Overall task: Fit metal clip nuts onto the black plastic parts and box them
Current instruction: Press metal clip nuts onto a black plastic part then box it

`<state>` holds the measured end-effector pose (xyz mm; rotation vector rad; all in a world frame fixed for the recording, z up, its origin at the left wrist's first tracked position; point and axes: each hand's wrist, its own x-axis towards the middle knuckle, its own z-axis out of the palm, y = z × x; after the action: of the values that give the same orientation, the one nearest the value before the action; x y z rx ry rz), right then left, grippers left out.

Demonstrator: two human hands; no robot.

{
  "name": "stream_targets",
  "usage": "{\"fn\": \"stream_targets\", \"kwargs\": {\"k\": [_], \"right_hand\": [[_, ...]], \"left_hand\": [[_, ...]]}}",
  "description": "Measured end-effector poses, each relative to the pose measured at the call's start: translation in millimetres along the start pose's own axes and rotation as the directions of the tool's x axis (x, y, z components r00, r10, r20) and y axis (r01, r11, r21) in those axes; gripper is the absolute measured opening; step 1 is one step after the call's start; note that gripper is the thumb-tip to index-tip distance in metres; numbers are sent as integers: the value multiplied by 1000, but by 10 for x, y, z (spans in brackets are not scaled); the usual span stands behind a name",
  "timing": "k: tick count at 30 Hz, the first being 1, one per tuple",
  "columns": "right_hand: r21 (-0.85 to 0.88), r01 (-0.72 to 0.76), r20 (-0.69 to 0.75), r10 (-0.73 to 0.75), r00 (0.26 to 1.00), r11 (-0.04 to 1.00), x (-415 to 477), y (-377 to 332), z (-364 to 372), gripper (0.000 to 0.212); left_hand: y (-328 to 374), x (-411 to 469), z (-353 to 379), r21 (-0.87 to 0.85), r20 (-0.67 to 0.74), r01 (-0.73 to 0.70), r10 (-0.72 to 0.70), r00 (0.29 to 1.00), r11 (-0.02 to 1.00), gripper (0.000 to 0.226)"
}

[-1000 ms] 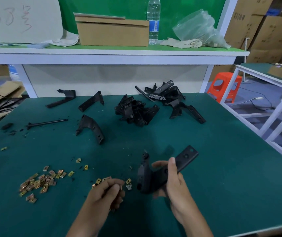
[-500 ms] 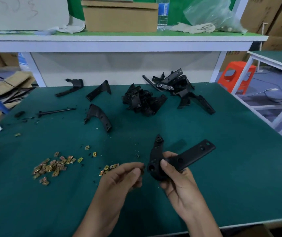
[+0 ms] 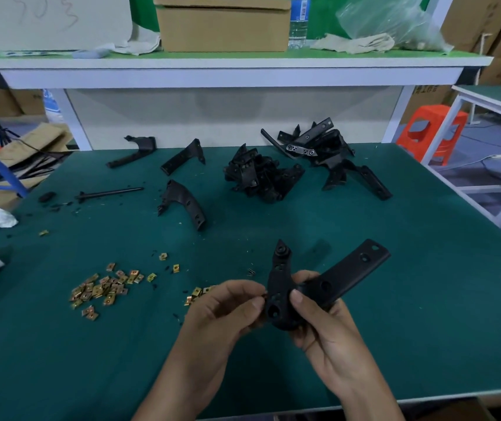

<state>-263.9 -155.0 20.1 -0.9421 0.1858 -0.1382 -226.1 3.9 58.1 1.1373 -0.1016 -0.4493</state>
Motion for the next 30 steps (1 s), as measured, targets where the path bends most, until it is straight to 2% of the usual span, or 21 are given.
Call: {"fn": "stream_targets", "kwargs": {"k": [5, 9, 13, 15, 18, 25, 30], "right_hand": [[-66, 13, 43, -10, 999, 998, -20, -50, -21, 31], [-180, 37, 99, -19, 995, 983, -20, -119, -35, 47], [-229, 43, 119, -15, 993, 972, -30, -138, -37, 44], [-246, 27, 110, 1, 994, 969, -43, -127, -53, 42], [-241, -24, 114, 53, 992, 970, -78, -96, -87, 34], [-235, -101, 133, 135, 982, 967, -131, -16, -147, 37], [-194, -131, 134, 158, 978, 972, -143, -9, -172, 39]], "left_hand": [[48, 1, -24, -31, 7, 72, -72, 997, 997, 13], [60, 23, -89, -26, 21, 173, -172, 985, 985, 15], [42, 26, -115, 44, 32, 203, -205, 978, 978, 27], [45, 20, -151, 80, 48, 209, -213, 976, 975, 24], [70, 2, -219, 136, 84, 237, -249, 965, 962, 22], [140, -12, -337, 317, 189, 270, -340, 921, 909, 27], [86, -22, -332, 272, 158, 295, -345, 925, 916, 38]]}}
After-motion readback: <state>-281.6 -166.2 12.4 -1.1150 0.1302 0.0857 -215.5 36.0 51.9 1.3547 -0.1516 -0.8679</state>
